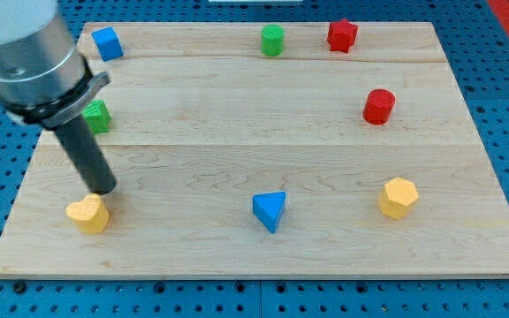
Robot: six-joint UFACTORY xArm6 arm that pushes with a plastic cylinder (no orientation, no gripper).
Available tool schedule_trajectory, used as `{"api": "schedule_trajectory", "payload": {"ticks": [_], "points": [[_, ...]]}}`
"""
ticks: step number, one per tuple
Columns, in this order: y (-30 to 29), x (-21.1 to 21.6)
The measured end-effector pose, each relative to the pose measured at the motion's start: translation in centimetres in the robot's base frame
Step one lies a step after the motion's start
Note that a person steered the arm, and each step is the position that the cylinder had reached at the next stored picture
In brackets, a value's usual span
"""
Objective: Move the yellow hexagon into the blue triangle
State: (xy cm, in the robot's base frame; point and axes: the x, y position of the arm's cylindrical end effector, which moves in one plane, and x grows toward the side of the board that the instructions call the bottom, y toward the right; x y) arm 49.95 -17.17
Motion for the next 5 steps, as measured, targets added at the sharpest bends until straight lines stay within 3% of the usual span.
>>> {"api": "schedule_trajectory", "payload": {"ticks": [1,3,5], "points": [[7.2,-6.7],[23.3,-7.8],[31.9,-5.4]]}}
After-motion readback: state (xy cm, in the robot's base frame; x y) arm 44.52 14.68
